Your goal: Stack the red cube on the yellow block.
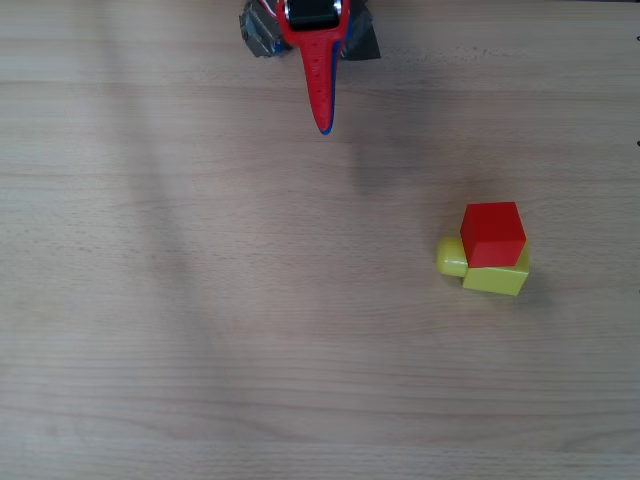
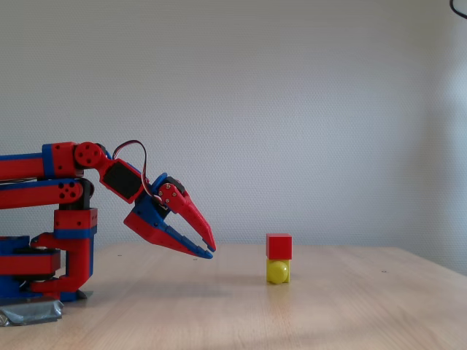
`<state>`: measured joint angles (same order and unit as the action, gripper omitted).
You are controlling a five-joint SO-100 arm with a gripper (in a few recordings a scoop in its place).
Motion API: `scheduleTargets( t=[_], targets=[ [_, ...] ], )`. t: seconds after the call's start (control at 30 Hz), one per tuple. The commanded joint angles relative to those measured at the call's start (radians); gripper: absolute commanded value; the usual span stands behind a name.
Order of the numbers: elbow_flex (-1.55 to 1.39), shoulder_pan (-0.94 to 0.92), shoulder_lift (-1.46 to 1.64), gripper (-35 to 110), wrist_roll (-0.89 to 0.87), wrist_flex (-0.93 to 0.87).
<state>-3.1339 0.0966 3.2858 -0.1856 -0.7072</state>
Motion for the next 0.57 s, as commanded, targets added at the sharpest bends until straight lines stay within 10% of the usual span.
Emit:
scheduleTargets(
  t=[0.0, 0.53],
  targets=[
    [0.02, -0.006, 0.02, 0, 0.0, -0.023],
    [0.02, -0.011, 0.02, 0, -0.006, -0.023]
  ],
)
